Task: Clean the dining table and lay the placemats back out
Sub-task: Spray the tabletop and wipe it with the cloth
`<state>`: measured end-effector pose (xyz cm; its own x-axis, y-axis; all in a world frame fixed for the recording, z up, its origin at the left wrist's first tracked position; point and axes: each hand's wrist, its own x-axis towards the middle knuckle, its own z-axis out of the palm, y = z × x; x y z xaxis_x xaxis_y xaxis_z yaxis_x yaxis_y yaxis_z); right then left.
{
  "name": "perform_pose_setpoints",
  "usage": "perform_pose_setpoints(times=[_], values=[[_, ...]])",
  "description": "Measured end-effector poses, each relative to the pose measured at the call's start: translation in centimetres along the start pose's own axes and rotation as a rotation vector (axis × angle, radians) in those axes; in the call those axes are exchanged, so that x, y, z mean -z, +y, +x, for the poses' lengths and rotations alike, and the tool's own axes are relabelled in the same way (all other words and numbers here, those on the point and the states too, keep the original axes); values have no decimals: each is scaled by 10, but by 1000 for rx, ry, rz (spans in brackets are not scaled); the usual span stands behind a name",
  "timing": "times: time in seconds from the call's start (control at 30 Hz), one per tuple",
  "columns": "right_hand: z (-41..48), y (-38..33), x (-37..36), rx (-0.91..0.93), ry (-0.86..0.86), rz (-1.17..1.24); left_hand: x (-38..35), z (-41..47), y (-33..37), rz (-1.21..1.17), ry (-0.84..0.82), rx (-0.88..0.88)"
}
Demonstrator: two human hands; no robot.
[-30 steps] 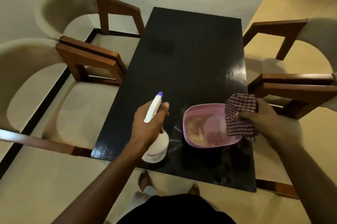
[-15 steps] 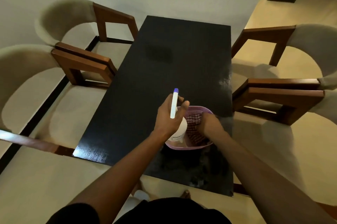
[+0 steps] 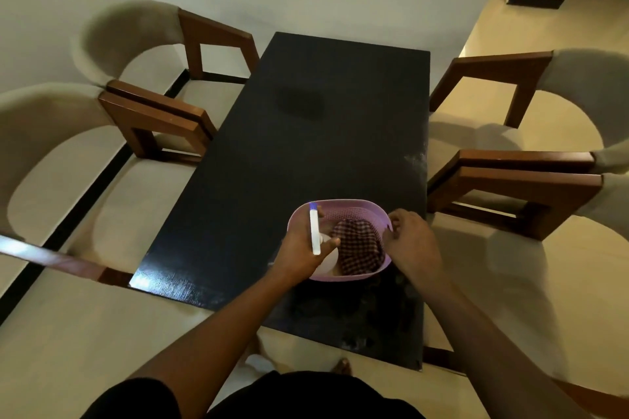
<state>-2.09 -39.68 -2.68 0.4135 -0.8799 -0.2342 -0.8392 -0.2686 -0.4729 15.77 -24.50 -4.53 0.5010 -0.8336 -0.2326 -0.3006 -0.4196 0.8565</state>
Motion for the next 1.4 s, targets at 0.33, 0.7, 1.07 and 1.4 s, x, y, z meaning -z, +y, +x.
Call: perform_pose_setpoints(times=[0.33, 0.7, 1.07, 1.4], values=[[5, 26, -13, -134, -24, 324, 31, -22, -16, 33, 113, 359], [-5, -40, -17, -78, -22, 315, 78, -37, -29, -391, -26, 419], [-14, -202, -97, 151, -226, 220, 216, -85, -103, -440, 243, 510], [-20, -274, -158, 210, -326, 147, 267, -108, -155, -486, 353, 567]])
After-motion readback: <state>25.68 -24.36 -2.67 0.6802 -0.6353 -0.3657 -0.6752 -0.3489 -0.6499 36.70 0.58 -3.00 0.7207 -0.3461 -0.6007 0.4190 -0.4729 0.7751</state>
